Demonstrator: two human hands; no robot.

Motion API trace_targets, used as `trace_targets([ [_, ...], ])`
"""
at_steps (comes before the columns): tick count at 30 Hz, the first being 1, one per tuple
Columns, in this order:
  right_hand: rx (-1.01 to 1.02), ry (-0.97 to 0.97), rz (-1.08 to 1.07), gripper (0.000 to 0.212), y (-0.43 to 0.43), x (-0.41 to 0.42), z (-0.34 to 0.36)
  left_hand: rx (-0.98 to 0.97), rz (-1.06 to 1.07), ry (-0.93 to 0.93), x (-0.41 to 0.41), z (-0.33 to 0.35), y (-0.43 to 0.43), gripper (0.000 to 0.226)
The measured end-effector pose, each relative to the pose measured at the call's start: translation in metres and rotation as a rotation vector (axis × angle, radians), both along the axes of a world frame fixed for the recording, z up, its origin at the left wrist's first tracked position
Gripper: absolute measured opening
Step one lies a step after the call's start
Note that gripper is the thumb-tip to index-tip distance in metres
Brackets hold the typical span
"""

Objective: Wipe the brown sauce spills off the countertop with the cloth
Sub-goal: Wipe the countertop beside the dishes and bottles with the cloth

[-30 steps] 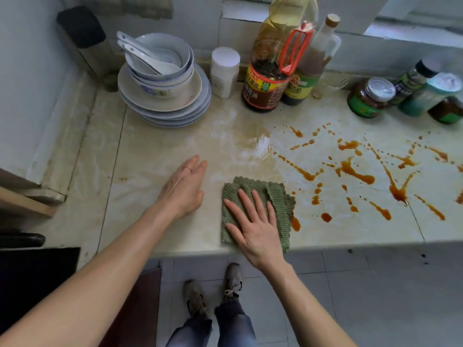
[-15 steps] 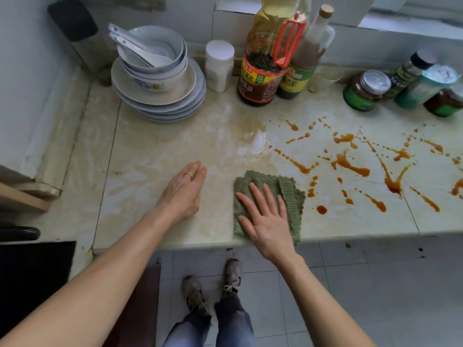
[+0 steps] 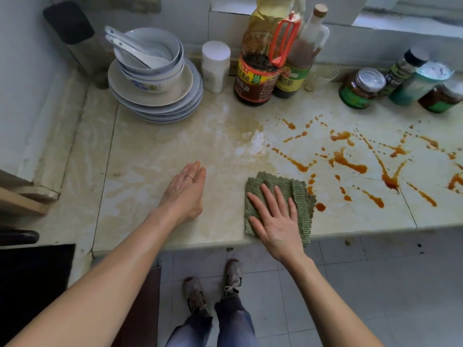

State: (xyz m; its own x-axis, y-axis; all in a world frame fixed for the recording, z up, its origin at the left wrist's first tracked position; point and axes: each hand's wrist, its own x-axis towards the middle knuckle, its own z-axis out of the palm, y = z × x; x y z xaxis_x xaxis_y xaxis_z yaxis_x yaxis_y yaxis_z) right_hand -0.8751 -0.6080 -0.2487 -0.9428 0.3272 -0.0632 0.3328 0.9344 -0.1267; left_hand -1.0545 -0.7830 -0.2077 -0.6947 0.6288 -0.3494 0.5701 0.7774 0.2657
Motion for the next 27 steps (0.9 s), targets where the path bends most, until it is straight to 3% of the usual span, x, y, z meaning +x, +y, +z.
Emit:
trace_targets([
  [3, 0.011, 0.029, -0.072, 0.056, -0.029, -0.010, -0.001, 0.001, 0.000, 0.005, 0.000, 0.000, 0.001, 0.077],
  [6, 0.007, 0.028, 0.075, 0.055, -0.060, -0.012, -0.001, 0.011, 0.004, 0.006, 0.000, -0.001, 0.000, 0.077],
  [9, -0.012, 0.034, 0.197, 0.053, -0.035, -0.003, 0.000, 0.011, 0.001, 0.002, 0.000, -0.001, -0.002, 0.077],
  [13, -0.028, 0.017, -0.013, 0.052, 0.012, 0.005, -0.002, -0.009, -0.004, -0.005, -0.001, -0.003, -0.002, 0.075],
  [16, 0.009, 0.041, -0.086, 0.055, -0.013, -0.004, -0.002, -0.011, 0.004, -0.006, 0.000, -0.003, 0.000, 0.076],
  [20, 0.009, 0.036, 0.114, 0.056, -0.068, -0.021, 0.000, -0.008, 0.005, -0.002, 0.001, -0.001, 0.002, 0.076],
  [23, 0.002, 0.030, 0.196, 0.054, -0.047, -0.030, -0.001, -0.019, -0.003, -0.012, 0.000, 0.001, 0.000, 0.077],
  [27, -0.014, -0.004, -0.020, 0.057, 0.014, -0.031, -0.003, -0.020, -0.012, -0.017, -0.001, 0.004, 0.000, 0.077],
])
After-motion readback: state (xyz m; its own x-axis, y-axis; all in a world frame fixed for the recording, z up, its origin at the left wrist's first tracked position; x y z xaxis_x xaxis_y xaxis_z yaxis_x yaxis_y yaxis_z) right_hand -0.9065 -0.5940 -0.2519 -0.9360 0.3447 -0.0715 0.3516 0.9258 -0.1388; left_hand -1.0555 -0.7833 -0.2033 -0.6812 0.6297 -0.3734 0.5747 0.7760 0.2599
